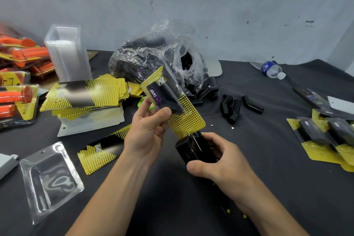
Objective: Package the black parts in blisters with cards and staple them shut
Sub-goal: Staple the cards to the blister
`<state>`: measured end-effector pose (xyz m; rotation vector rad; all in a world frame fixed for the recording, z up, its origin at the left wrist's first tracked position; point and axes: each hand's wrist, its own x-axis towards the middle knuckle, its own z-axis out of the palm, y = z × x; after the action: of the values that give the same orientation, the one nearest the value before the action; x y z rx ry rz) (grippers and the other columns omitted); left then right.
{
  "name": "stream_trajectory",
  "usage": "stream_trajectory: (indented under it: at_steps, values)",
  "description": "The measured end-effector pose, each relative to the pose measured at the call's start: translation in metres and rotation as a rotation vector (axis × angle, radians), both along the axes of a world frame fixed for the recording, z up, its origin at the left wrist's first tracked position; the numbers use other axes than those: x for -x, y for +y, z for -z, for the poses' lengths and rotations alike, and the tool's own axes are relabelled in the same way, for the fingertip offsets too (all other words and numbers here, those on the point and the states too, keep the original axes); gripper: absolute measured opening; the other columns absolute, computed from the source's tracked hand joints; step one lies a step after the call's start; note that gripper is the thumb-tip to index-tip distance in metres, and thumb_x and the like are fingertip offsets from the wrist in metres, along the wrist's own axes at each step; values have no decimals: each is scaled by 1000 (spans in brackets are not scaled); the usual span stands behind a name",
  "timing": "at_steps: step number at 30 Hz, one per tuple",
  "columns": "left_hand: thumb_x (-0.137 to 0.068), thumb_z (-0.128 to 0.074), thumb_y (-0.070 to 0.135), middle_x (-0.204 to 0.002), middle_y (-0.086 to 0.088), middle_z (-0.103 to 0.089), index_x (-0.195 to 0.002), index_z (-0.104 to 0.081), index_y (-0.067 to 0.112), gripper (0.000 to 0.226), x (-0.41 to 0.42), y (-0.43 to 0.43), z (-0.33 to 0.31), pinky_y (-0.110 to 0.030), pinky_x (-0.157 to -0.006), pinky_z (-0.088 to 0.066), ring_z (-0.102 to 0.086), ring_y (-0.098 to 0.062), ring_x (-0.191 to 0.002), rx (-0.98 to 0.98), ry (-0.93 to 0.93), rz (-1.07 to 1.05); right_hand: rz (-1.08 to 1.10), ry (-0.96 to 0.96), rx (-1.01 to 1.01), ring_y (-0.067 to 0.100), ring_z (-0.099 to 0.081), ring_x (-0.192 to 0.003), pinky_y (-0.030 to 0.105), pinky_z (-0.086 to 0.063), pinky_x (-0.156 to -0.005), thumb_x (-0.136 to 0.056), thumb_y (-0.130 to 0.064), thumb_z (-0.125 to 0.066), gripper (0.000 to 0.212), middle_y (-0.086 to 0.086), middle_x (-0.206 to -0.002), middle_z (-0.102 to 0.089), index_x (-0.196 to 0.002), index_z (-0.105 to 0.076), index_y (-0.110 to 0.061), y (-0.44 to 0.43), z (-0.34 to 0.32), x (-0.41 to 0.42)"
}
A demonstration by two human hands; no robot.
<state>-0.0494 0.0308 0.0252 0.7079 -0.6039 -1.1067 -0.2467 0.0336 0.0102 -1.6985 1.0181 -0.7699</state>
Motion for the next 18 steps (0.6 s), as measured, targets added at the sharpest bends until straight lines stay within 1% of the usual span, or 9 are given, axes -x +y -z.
stream_trajectory:
  at_steps: [2, 3, 5, 7, 9, 11, 15, 16, 18]
  values:
    - [-71, -67, -2, -111, -10, -73, -124, -62, 13, 55, -2, -2, 1, -22, -71, -60, -73, -20, -94, -6, 50, -2, -12, 15, 13, 6, -73, -96, 34, -61, -86, -53, -47, -88, 61, -15, -105, -76, -111, -68, -47, -1, -1, 1]
    - [-71, -67, -2, -107, -8, -75, -121, -63, 15, 53, -3, -2, 2, -18, -62, -58, -74, -17, -89, -6, 82, 10, -13, 19, 22, 5, -72, -96, 33, -60, -85, -53, -48, -88, 61, -15, -104, -76, -111, -68, -48, -1, -1, 1]
    - [-71, -67, -1, -101, -3, -76, -119, -62, 17, 52, -5, -3, 2, -14, -55, -53, -72, -10, -77, -4, 114, 48, -11, 28, 33, 4, -72, -94, 29, -60, -83, -51, -49, -87, 62, -17, -103, -76, -110, -67, -50, -1, -2, 1]
    - [-72, -66, 0, -101, -3, -77, -122, -63, 17, 53, -6, -3, 4, -15, -57, -54, -72, -9, -74, -4, 99, 85, -15, 39, 39, 3, -72, -94, 29, -59, -82, -51, -49, -87, 64, -18, -103, -75, -111, -66, -50, 0, -2, 0]
    - [-73, -66, -2, -106, -6, -77, -124, -64, 14, 54, -4, -2, 5, -18, -62, -58, -75, -15, -84, -5, 63, 101, -17, 37, 44, 3, -72, -93, 29, -59, -82, -51, -47, -87, 63, -18, -102, -76, -111, -67, -49, 0, -2, 0]
    - [-75, -69, -5, -105, -6, -76, -125, -64, 14, 54, -3, -2, 5, -19, -59, -56, -73, -16, -86, -5, 16, 106, -15, 17, 40, 4, -73, -93, 27, -59, -82, -53, -44, -89, 61, -16, -101, -76, -110, -68, -48, -1, -4, 1]
    - [-75, -74, -6, -104, -6, -76, -123, -65, 14, 53, 1, -3, 7, -30, -78, -50, -69, -20, -90, 6, -34, 102, -11, -16, 9, 9, -74, -96, 40, -61, -88, -54, -41, -90, 60, -11, -104, -78, -111, -71, -42, -3, -5, 4]
    - [-76, -73, -5, -104, -5, -76, -124, -65, 14, 53, 2, -3, 7, -29, -77, -50, -69, -19, -89, 5, -35, 100, -6, -20, 6, 9, -74, -96, 41, -61, -89, -54, -41, -91, 60, -11, -104, -78, -111, -72, -41, -3, -5, 4]
    - [-76, -67, -1, -100, -4, -76, -124, -64, 12, 50, 4, -3, 7, -21, -66, -53, -70, -16, -84, 10, -33, 99, 3, -23, 5, 8, -74, -96, 40, -61, -89, -53, -41, -91, 62, -12, -104, -78, -112, -72, -40, -2, -4, 3]
